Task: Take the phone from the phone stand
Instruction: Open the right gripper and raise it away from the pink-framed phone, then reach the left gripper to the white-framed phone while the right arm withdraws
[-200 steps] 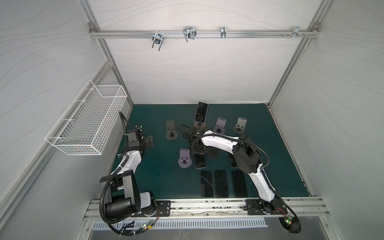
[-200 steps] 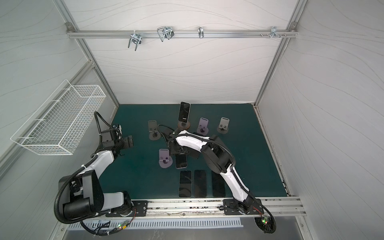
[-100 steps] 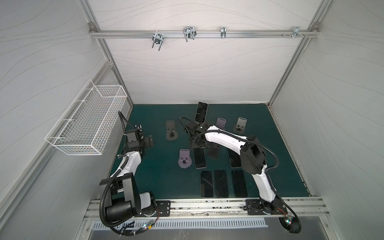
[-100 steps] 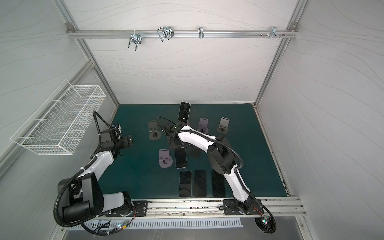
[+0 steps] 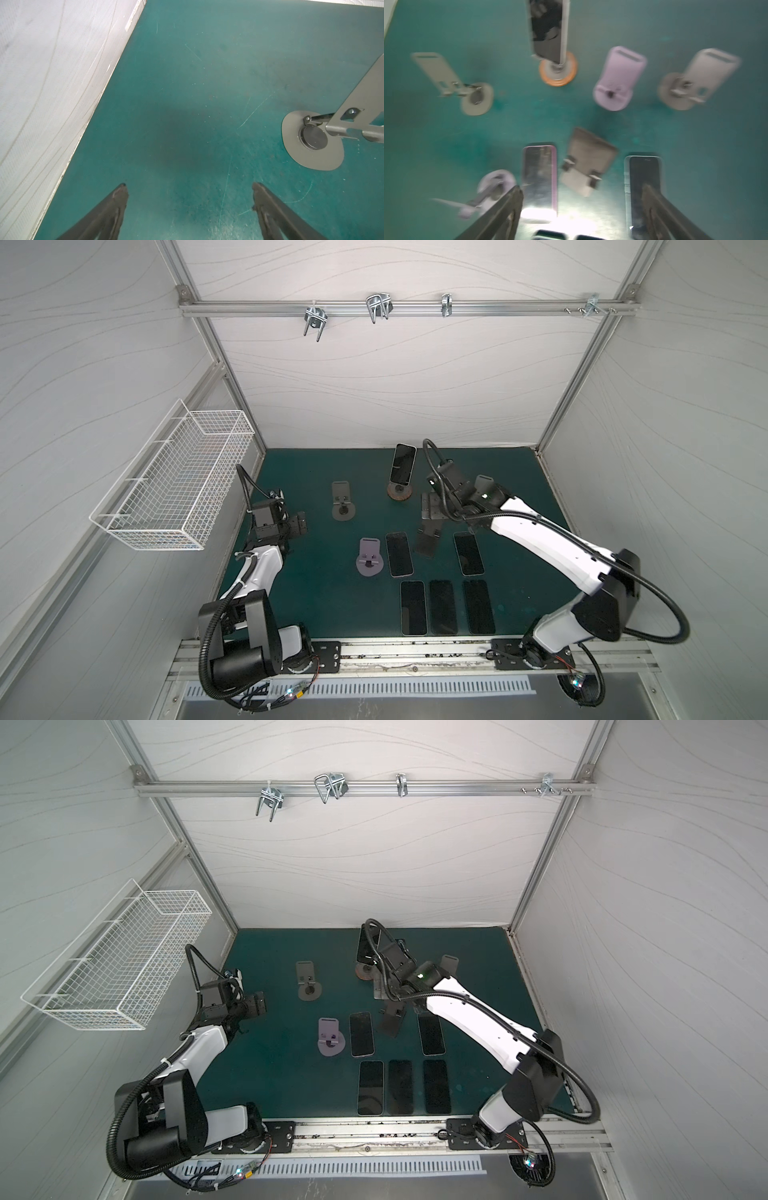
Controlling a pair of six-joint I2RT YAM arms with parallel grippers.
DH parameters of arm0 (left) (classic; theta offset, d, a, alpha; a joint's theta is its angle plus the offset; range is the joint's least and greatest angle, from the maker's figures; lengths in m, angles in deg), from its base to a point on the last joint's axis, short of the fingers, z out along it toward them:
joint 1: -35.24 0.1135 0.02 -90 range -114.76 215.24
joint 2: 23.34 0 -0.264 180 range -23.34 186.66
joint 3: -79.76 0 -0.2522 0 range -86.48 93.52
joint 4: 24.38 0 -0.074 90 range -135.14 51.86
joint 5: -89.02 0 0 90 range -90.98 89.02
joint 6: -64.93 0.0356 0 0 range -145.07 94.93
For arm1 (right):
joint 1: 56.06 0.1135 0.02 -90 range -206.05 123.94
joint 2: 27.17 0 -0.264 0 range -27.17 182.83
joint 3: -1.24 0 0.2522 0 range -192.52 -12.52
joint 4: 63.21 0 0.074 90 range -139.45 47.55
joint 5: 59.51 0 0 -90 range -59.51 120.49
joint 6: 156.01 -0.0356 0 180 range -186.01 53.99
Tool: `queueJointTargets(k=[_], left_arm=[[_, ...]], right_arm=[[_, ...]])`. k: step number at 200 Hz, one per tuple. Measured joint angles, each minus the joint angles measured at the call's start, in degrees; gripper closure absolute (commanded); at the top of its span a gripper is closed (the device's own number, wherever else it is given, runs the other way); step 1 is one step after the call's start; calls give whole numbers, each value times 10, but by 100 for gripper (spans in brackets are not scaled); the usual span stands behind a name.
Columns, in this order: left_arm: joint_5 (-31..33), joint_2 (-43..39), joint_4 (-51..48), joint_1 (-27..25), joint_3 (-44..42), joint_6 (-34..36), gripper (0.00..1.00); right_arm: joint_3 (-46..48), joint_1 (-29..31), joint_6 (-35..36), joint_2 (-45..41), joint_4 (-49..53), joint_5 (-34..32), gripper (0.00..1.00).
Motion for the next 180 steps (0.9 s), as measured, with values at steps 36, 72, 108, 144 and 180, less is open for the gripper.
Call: queueJointTargets(k=[36, 72, 108, 144, 180], left_arm=[[-12, 0, -9, 0, 0, 10, 5], [-24, 0, -19, 0, 0, 20, 6], [-33, 0, -28, 0, 0, 25, 6], [-54, 0, -49, 0, 6, 36, 6], [-107, 0, -122, -1, 66, 60, 6]], right_arm=[[162, -96, 23, -128, -99, 6, 2], [320, -198, 61, -221, -210, 20, 1], [433, -207, 131, -250, -336, -14, 1], [497, -228, 142, -250, -412, 8, 1], [534, -234, 160, -249, -482, 30, 1]])
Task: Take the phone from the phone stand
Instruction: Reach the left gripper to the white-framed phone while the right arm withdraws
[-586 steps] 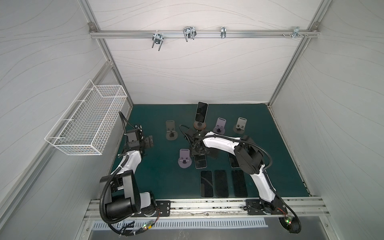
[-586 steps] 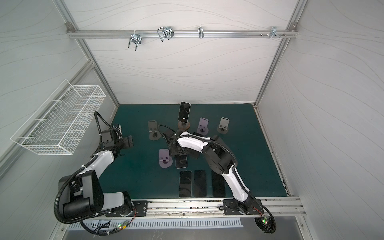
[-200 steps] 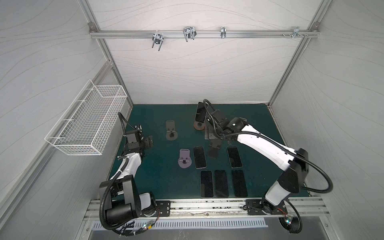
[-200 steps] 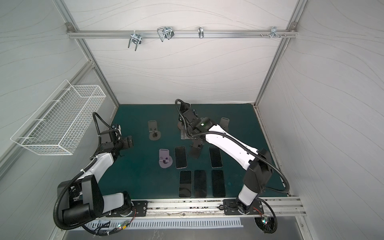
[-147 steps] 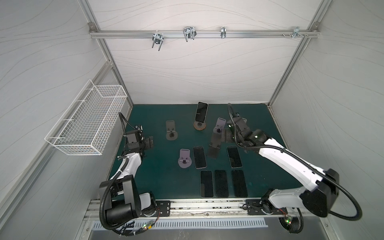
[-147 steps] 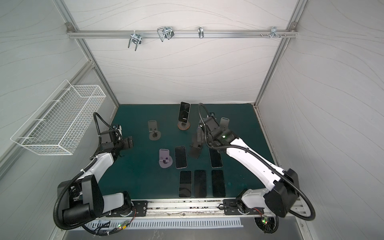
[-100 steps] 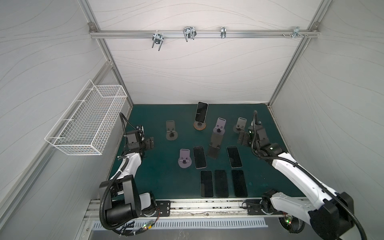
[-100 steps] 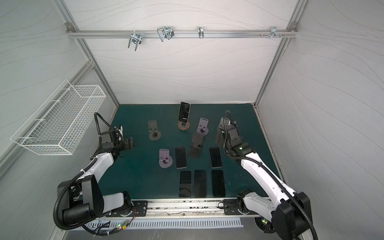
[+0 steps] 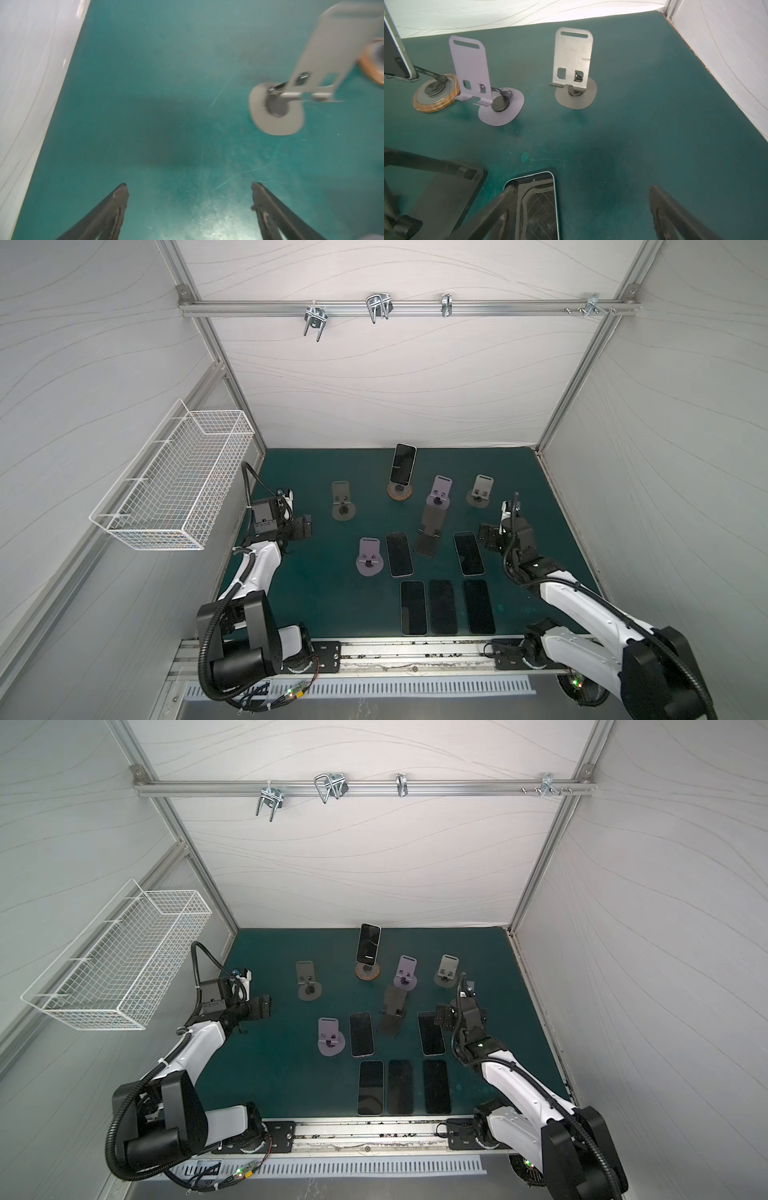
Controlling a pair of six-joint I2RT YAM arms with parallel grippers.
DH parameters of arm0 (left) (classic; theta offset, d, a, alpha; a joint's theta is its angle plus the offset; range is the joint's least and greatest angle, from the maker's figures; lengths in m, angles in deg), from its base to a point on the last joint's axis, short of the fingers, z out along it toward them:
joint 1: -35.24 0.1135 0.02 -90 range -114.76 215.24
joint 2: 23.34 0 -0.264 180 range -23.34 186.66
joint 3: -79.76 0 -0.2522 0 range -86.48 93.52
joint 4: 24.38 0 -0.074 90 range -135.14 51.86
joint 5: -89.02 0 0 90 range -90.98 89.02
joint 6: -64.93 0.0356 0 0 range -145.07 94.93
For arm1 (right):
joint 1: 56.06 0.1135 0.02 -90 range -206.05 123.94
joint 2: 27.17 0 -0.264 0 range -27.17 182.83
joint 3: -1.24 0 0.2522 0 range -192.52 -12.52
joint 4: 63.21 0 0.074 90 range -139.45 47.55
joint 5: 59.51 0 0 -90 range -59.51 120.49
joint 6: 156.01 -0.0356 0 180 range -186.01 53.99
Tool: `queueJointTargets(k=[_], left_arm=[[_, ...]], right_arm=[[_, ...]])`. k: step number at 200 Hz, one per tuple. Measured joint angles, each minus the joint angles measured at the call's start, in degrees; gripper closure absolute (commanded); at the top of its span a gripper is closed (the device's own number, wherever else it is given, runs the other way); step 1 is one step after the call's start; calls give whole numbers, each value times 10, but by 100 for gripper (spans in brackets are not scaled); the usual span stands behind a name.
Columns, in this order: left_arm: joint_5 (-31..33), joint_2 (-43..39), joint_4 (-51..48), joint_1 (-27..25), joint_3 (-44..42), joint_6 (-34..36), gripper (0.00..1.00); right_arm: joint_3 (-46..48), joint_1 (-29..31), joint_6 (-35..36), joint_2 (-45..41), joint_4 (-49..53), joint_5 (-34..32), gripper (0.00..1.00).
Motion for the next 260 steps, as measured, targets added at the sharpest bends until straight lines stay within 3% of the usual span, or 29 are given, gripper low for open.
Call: queueJointTargets(k=[26, 78, 132, 174, 220, 260], left_arm=[[-2, 0, -63, -32, 83, 27, 4], [20, 4, -178, -195, 243, 70, 2], [88, 112, -255, -339, 403, 36, 0], [60, 220, -293, -352, 530, -50, 0], [42, 317, -286, -355, 612, -161, 0], [32, 402, -281, -367, 700, -201, 0]], right_arm=[[-3, -3, 11, 14, -40, 17, 1], [-13, -20, 7, 37, -57, 23, 1], [-2, -46, -17, 10, -61, 14, 1], [21, -46, -24, -23, -69, 10, 1], [22, -46, -28, -23, -70, 8, 1], [22, -46, -28, -23, -70, 8, 1]])
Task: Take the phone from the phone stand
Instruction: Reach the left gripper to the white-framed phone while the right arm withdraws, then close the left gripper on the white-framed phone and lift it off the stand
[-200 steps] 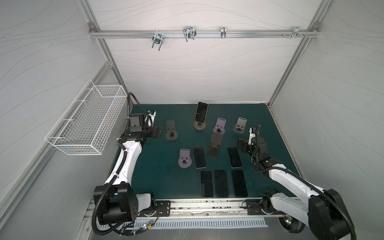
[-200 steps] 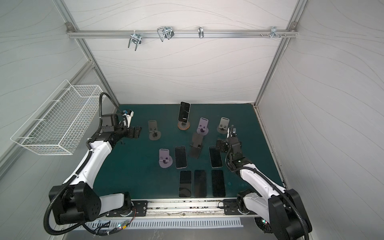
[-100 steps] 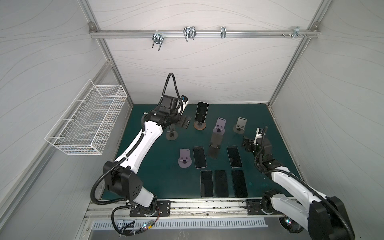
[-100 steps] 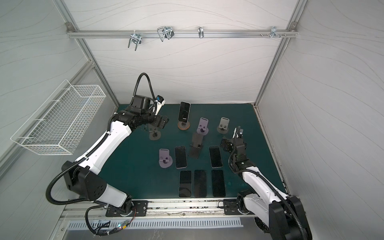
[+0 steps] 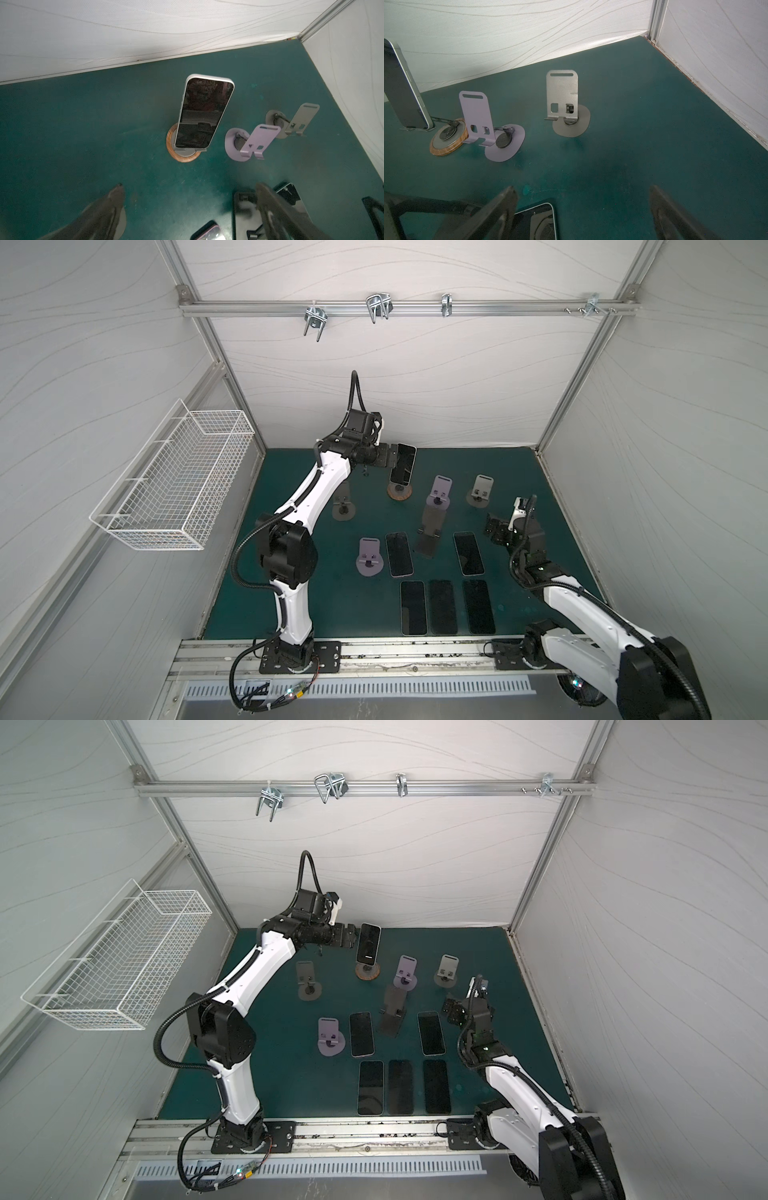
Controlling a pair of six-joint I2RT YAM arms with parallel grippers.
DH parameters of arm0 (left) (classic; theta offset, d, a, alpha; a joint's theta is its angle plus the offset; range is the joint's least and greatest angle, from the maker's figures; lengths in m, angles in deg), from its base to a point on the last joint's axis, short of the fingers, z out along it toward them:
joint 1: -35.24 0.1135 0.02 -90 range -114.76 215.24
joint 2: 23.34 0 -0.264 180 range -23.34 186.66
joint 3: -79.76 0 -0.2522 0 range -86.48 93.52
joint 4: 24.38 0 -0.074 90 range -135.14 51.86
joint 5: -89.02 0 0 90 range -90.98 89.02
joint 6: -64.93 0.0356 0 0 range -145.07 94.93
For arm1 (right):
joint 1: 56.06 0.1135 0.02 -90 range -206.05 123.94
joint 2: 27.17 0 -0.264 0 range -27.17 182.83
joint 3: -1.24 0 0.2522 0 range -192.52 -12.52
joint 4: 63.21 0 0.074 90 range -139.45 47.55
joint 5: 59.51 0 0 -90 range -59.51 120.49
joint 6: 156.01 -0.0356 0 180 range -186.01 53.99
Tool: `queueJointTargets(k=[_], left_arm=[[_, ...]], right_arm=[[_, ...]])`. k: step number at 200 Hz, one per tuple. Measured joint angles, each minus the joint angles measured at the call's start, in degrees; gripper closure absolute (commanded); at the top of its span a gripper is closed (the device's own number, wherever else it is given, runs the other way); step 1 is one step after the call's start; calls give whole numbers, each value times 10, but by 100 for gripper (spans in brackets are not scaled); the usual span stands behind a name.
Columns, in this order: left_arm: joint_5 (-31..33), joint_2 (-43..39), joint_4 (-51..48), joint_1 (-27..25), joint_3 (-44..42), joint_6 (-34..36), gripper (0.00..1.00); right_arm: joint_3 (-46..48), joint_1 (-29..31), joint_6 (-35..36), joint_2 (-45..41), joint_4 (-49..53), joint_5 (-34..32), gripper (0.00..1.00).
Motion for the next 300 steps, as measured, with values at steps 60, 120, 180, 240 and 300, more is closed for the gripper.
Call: queueJointTargets(k=[60, 120, 180, 240, 300], left_arm=[[-6, 105, 5, -22, 99, 2, 0], [-1, 174, 23, -23, 138, 36, 0], [12, 223, 41, -30, 193, 73, 0], [49, 254, 49, -44, 218, 102, 1], [83, 278, 59, -46, 224, 104, 12]], right_arm=[[0, 0, 0, 2, 0, 1, 1], [0, 0, 0, 12, 0, 5, 1], [0, 0, 1, 15, 0, 7, 1], [-13, 0, 6, 30, 0, 13, 1], [-13, 0, 7, 30, 0, 15, 1]])
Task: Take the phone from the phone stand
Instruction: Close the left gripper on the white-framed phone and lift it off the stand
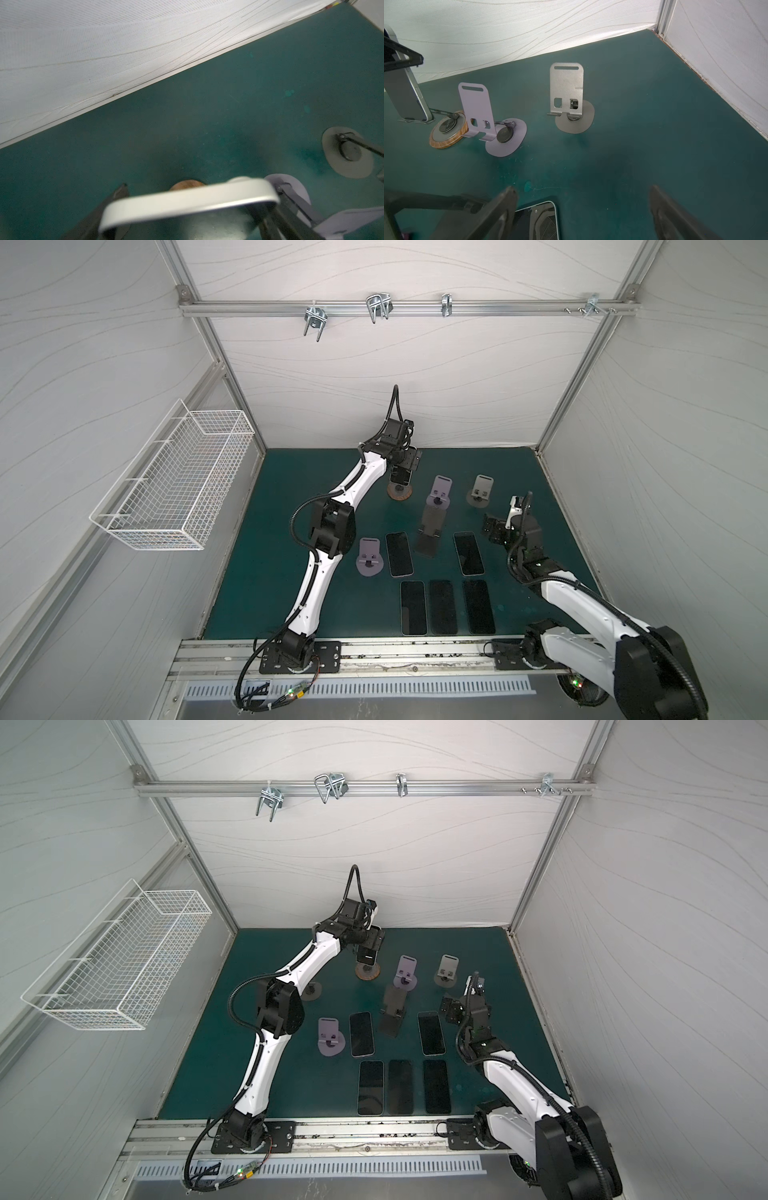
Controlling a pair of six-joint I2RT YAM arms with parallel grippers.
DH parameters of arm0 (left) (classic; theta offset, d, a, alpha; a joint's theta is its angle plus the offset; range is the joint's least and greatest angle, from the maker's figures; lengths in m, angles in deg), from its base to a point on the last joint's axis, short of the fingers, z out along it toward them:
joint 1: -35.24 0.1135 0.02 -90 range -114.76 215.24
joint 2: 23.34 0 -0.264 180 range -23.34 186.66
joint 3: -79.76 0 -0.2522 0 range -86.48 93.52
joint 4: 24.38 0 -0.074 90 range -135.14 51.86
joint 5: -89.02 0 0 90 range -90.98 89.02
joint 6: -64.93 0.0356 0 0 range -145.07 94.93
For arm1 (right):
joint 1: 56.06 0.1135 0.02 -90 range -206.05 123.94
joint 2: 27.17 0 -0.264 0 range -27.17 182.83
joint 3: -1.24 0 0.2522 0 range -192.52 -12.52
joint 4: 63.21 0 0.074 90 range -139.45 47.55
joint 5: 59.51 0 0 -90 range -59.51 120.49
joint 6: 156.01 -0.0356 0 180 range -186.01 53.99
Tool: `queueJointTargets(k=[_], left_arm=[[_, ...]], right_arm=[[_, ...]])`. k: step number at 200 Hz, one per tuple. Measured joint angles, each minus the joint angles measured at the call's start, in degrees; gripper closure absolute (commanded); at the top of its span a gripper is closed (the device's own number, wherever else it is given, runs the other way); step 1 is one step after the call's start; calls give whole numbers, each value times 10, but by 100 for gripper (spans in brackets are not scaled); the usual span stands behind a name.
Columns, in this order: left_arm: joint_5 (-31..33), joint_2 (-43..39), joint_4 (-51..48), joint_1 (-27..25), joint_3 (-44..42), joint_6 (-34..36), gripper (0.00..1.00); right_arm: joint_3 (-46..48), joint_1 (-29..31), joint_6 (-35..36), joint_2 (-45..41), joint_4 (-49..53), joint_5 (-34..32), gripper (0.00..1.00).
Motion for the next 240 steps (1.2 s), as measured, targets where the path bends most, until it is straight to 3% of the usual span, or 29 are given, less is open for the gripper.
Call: queueJointTargets(k=[28, 91, 177, 240], left_arm=[[2, 4, 1, 0, 1, -9, 24], [0, 4, 0, 0, 2, -19, 35], [-3, -5, -22, 0, 4, -19, 42], [-2, -70, -39, 0, 4, -17, 43]], right_arm=[[0, 0, 0, 0, 0, 0, 1], [-3, 1, 0, 5, 0, 0, 1], [-22, 3, 5, 30, 5, 4, 1], [-47, 36, 16, 49, 17, -23, 1]])
